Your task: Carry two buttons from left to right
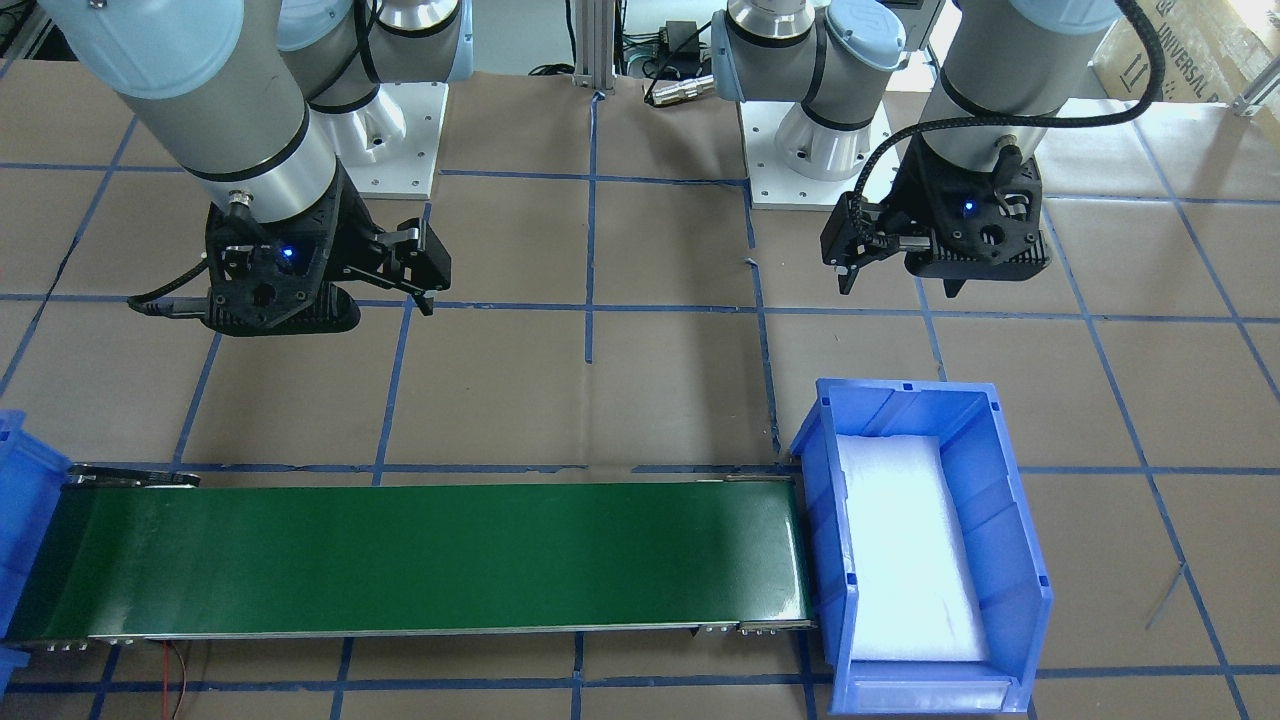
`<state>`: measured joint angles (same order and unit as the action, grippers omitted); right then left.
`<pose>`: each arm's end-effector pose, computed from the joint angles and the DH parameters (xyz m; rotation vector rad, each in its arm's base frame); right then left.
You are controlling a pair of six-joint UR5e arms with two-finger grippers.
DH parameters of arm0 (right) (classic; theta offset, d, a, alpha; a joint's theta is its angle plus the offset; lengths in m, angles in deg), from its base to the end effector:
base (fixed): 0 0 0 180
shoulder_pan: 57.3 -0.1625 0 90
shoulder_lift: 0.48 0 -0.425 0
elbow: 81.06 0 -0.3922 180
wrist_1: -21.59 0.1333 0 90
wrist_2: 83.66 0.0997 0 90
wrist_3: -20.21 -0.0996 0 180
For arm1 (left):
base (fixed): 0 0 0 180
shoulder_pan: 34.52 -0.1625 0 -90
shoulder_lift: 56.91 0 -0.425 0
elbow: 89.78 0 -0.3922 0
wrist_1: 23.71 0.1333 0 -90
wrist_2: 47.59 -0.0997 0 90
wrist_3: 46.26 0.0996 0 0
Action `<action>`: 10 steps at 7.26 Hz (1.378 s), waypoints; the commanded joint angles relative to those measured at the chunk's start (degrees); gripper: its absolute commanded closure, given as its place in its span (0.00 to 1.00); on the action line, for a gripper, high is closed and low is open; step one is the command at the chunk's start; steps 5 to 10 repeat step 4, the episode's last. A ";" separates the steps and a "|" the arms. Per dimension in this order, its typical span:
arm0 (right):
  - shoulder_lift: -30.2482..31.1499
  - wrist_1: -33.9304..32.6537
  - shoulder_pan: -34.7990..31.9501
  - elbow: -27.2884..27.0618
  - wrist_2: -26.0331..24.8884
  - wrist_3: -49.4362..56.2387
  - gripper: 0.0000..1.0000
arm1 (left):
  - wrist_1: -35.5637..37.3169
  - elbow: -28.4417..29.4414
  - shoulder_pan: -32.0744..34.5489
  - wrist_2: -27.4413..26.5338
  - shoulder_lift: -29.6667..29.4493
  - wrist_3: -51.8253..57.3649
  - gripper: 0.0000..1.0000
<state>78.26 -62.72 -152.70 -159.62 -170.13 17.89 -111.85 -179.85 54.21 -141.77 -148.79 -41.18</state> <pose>0.1920 -0.5492 0.4720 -0.0783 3.0818 0.1544 -0.1148 -0.5081 0.4744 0.1021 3.0671 0.0086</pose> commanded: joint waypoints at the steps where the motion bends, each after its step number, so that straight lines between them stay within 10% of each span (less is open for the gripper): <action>1: -0.07 -0.16 -0.23 -0.19 0.16 -0.14 0.01 | -0.02 -0.11 0.04 -0.12 0.04 -0.15 0.00; 10: -0.07 0.02 0.03 -0.45 -0.02 0.03 0.01 | 0.07 -0.02 0.04 -0.04 -0.14 -0.15 0.00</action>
